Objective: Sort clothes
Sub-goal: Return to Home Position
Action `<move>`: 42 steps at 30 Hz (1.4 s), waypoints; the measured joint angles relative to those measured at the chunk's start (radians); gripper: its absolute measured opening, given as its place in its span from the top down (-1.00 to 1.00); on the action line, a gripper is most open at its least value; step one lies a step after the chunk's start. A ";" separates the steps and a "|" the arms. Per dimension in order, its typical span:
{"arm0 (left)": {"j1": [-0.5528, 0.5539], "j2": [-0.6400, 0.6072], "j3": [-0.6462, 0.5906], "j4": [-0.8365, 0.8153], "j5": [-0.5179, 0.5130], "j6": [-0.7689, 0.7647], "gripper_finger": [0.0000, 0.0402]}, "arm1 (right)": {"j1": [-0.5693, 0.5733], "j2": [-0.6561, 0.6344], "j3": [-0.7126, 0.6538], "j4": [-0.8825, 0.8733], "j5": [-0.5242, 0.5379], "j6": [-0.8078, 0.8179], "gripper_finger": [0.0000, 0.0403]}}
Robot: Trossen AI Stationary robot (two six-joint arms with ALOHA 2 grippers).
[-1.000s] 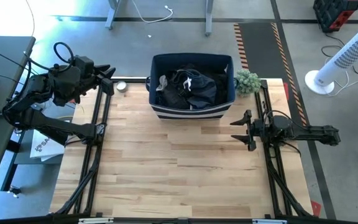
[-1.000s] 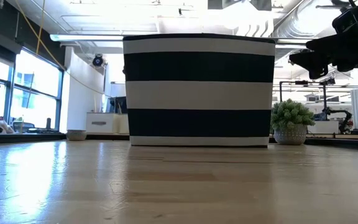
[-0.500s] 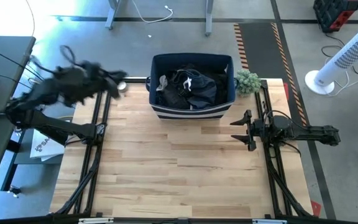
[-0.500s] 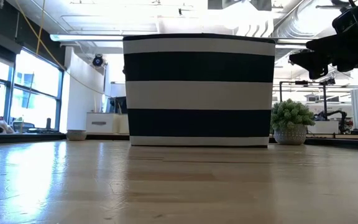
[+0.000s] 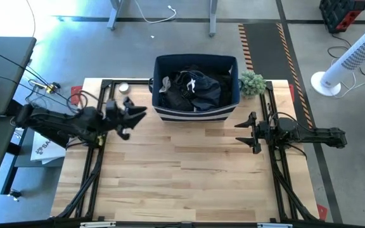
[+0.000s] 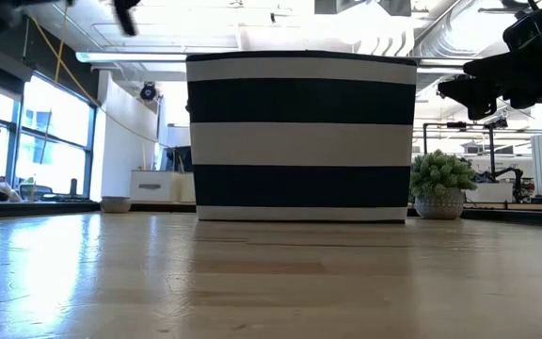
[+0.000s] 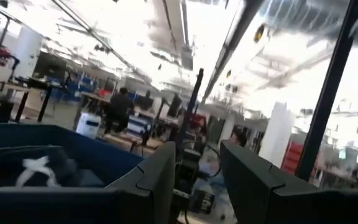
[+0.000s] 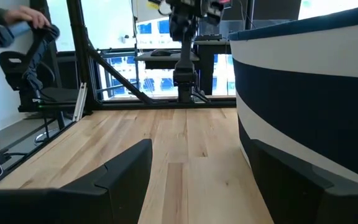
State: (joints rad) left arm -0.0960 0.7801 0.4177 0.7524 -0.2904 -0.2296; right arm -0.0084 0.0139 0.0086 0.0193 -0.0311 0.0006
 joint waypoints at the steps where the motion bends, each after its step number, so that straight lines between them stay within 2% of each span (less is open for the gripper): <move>1: -0.002 -0.046 -0.039 0.004 -0.007 -0.007 0.37 | 0.000 0.000 0.000 0.000 0.000 0.000 -0.31; 6: 0.008 -0.258 -0.198 -0.018 0.004 0.053 0.37 | 0.000 0.000 0.000 0.000 0.000 0.000 -0.31; 14: 0.086 -0.531 -0.408 -0.034 0.203 0.070 0.37 | 0.000 0.000 0.000 0.000 0.000 0.000 -0.31; 19: 0.152 -0.661 -0.407 -0.241 0.394 0.155 0.37 | 0.000 0.000 0.000 0.000 0.000 0.000 -0.31; 23: 0.184 -0.771 -0.406 -0.473 0.412 0.095 0.37 | 0.000 0.000 0.000 0.000 0.000 0.000 -0.31; 30: 0.198 -0.777 -0.406 -0.636 0.427 0.107 0.37 | 0.000 -0.001 0.000 0.000 0.000 0.000 -0.31; 34: 0.190 -0.777 -0.406 -0.716 0.463 0.060 0.37 | 0.000 -0.001 0.000 0.000 0.000 0.000 -0.31; 42: 0.177 -0.775 -0.406 -0.707 0.461 0.041 0.37 | 0.000 -0.001 0.000 0.000 0.000 0.000 -0.31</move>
State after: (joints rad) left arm 0.0814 0.0053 0.0120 0.0459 0.1711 -0.1891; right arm -0.0083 0.0132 0.0086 0.0189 -0.0314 0.0005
